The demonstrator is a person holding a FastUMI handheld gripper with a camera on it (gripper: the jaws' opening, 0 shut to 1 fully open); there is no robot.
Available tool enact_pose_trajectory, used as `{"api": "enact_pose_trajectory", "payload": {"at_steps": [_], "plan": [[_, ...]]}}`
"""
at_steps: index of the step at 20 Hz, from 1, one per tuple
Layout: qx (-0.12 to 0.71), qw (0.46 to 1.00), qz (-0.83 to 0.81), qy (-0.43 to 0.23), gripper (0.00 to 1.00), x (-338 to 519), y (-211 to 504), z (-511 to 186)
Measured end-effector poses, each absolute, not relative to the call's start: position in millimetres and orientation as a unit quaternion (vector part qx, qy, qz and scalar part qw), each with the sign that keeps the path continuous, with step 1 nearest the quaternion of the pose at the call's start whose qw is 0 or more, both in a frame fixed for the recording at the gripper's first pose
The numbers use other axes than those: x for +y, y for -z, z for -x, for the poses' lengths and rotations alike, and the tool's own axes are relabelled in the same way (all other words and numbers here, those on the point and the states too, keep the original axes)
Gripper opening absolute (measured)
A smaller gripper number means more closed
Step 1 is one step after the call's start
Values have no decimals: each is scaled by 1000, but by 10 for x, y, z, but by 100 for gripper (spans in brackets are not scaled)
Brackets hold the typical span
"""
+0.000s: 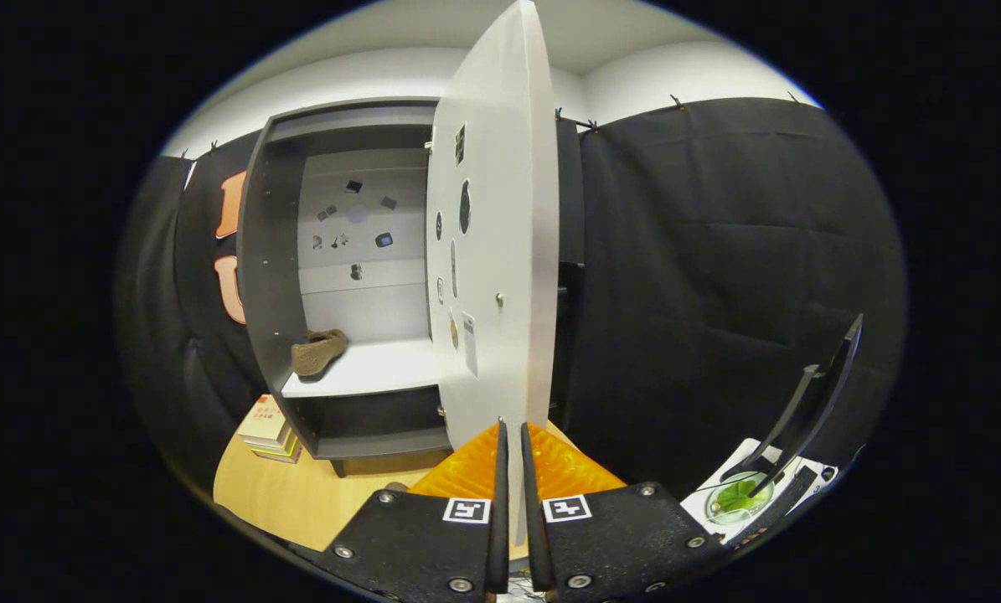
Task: Open the shoe cabinet door, grab the shoes and put them into the shoe cabinet, then close the shoe cabinet door.
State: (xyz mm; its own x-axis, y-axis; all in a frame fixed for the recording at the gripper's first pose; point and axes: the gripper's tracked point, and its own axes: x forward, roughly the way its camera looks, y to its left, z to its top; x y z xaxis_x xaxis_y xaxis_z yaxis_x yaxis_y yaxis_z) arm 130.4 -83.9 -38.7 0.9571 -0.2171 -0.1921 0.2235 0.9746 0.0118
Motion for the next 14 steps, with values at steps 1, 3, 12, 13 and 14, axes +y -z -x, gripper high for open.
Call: {"api": "enact_pose_trajectory", "payload": {"at_steps": [1, 3, 12, 13, 14], "plan": [[100, 989, -18, 107, 9, -817, 401, -1305], [101, 991, -21, 86, 9, -750, 409, -1320], [162, 986, -18, 25, 9, -455, 787, -1249], [169, 985, -16, 19, 9, -414, 848, -1262], [178, 984, -15, 12, 11, -369, 906, -1254]]}}
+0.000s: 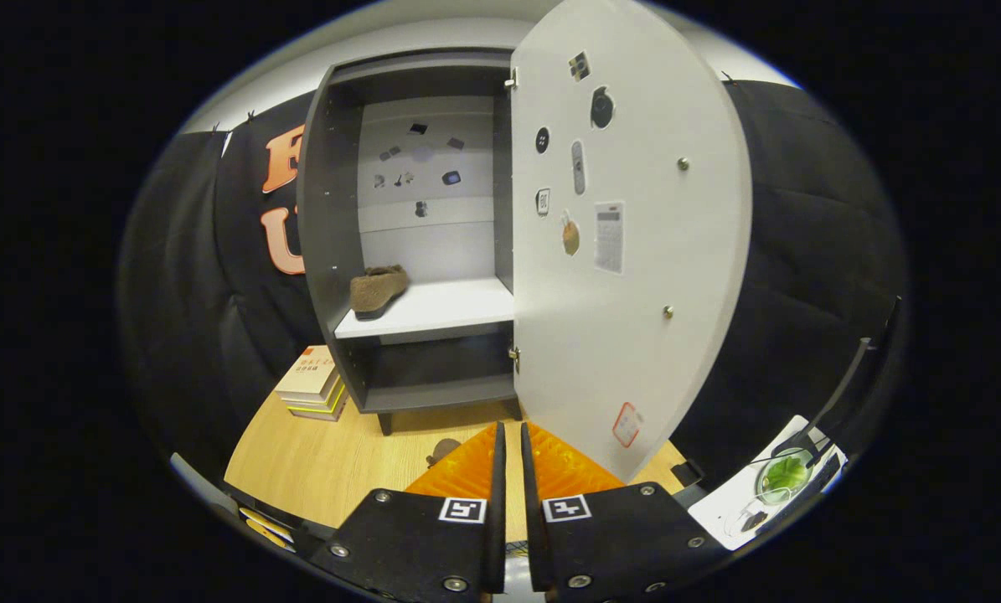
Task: Open the shoe cabinet door, grab the shoes and put them into the shoe cabinet, then close the shoe cabinet door.
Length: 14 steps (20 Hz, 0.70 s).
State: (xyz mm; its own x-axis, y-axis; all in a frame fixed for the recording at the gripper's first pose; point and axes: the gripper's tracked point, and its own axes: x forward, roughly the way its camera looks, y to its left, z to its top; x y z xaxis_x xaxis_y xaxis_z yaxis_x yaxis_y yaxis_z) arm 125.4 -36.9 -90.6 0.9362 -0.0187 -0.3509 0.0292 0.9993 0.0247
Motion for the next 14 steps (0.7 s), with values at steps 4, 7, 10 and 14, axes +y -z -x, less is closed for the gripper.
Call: {"api": "enact_pose_trajectory", "payload": {"at_steps": [4, 7, 10, 14], "plan": [[215, 976, -13, -15, 13, -209, 1157, -1228], [251, 967, -8, -36, 15, -59, 1410, -1223], [287, 956, -3, -57, 20, 74, 1679, -1217], [336, 938, -2, -86, 20, 249, 2014, -1205]]}}
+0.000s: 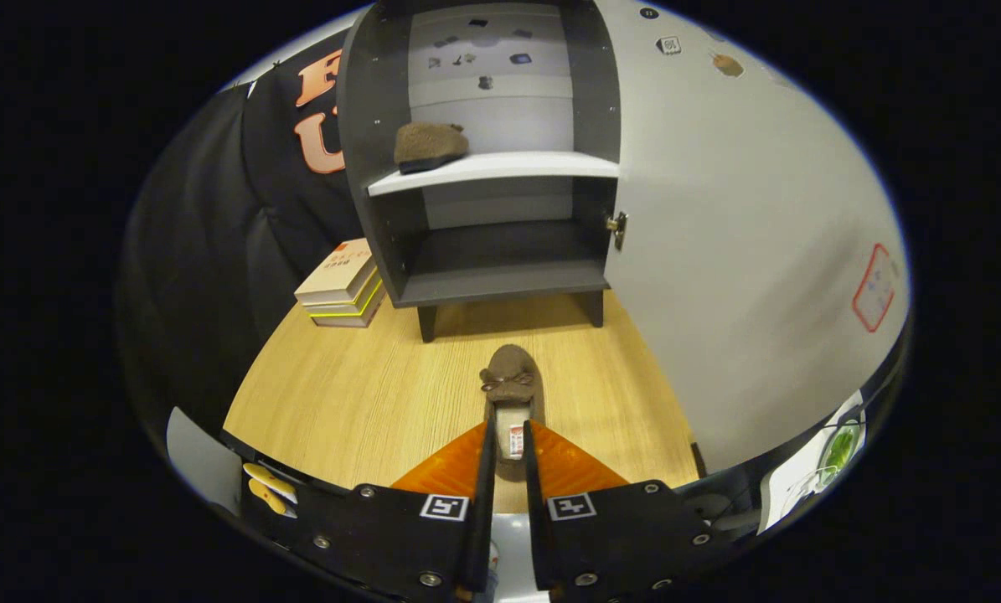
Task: Open the shoe cabinet door, grab the shoes and put them into the shoe cabinet, then close the shoe cabinet door.
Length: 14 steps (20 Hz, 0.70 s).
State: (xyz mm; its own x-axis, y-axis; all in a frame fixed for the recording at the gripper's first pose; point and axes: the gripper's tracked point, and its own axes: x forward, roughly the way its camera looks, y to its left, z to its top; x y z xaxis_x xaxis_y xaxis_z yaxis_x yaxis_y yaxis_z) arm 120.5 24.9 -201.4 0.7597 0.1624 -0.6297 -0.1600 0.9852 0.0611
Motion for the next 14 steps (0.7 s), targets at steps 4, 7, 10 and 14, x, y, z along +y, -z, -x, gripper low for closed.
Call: {"api": "enact_pose_trajectory", "payload": {"at_steps": [4, 7, 10, 14], "plan": [[374, 921, -2, -106, 22, 407, 2348, -1304], [397, 910, -5, -115, 22, 473, 2570, -1374], [419, 901, -7, -116, 22, 481, 2751, -1422], [442, 889, -24, -120, 22, 532, 2940, -1476]]}}
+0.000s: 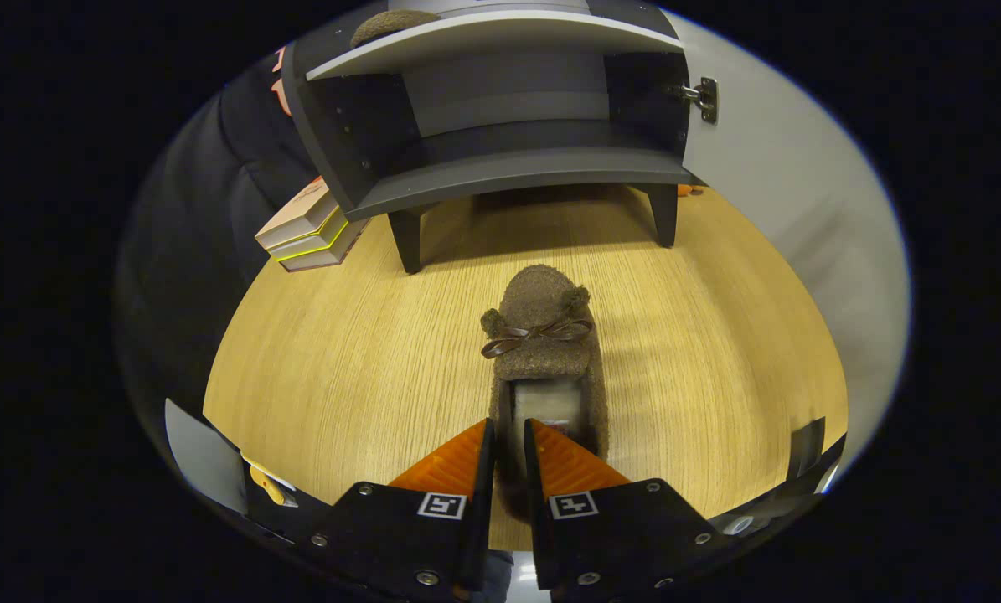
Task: Open the shoe cabinet door, grab the shoes and put them into the shoe cabinet, then close the shoe cabinet door.
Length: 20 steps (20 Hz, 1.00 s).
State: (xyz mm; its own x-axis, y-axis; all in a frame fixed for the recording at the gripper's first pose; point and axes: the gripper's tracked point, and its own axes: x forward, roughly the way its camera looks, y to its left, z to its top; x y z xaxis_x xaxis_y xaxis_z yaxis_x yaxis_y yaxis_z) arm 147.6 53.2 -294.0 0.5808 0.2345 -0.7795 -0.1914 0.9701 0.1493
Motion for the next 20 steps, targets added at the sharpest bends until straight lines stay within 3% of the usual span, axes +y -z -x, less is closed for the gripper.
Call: {"api": "enact_pose_trajectory", "payload": {"at_steps": [12, 17, 20], "plan": [[432, 894, -32, -110, 23, 753, 3303, -2077], [412, 903, -44, -111, 6, 765, 3234, -2067], [400, 907, -52, -123, 5, 736, 3040, -1910]]}}
